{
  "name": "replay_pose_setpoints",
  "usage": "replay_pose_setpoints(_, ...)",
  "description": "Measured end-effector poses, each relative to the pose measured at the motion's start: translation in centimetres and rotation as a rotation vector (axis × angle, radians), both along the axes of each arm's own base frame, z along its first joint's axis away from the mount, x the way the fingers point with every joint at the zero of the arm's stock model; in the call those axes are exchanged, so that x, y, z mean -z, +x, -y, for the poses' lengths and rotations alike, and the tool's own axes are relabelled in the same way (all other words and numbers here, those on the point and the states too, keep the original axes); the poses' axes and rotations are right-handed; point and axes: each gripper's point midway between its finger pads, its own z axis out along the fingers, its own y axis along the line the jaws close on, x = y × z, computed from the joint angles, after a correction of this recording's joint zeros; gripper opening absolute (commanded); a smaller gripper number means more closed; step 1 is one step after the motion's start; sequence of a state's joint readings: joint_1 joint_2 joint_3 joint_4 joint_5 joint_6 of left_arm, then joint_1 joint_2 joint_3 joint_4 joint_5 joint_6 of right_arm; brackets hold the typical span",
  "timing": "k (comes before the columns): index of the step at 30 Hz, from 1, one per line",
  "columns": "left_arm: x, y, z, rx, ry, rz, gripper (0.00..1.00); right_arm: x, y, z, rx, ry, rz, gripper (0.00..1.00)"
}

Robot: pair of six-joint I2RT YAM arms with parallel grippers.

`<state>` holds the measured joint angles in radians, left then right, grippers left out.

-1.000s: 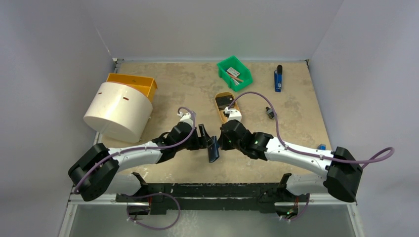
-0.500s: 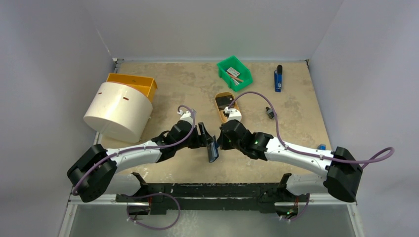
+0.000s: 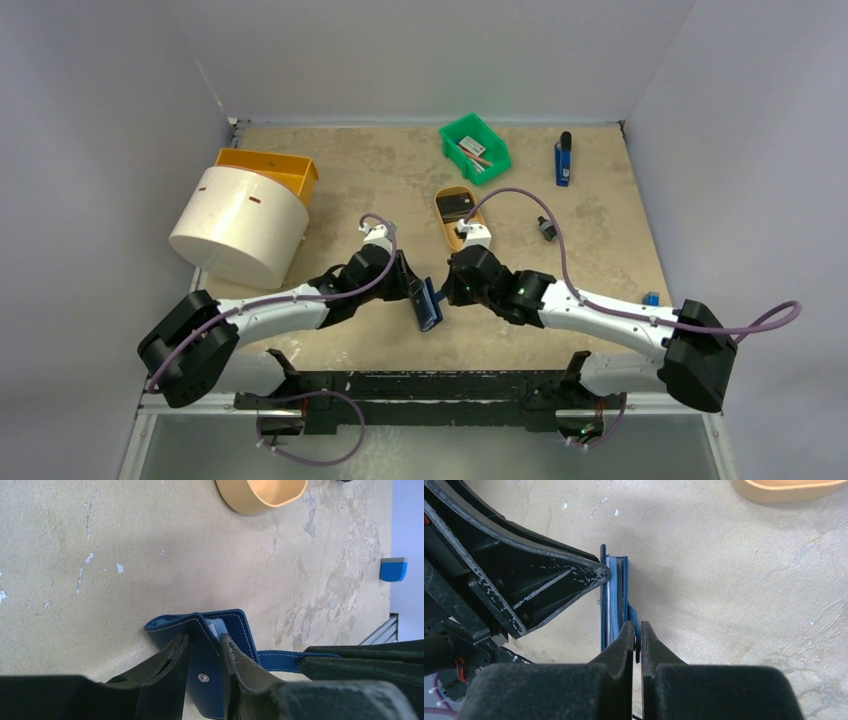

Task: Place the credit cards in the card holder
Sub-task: Open the card holder at the center of the board.

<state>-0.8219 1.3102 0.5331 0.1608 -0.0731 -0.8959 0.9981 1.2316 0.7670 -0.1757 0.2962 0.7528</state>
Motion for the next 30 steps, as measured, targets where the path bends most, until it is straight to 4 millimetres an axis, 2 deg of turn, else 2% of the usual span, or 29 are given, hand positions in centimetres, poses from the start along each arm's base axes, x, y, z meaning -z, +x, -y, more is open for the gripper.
replay_pose_setpoints(3, 0.1, 0.0, -0.2, -0.008, 0.01, 0.001, 0.23, -0.1, -0.1, 0.2, 0.001, 0.0, 0.0, 0.0)
replay_pose_setpoints(14, -0.3, -0.1, -0.5, -0.014, 0.018, 0.006, 0.0, -0.3, -0.2, 0.4, 0.006, 0.003, 0.003, 0.0)
replay_pose_setpoints(21, -0.2, -0.3, -1.6, -0.042, 0.056, 0.0, 0.0, -0.5, 0.0, 0.7, 0.016, 0.0, 0.014, 0.0)
replay_pose_setpoints(30, 2.3, -1.2, -4.7, -0.084, 0.212, -0.056, 0.0, -0.8, 0.1, 0.8, 0.021, 0.0, 0.026, 0.0)
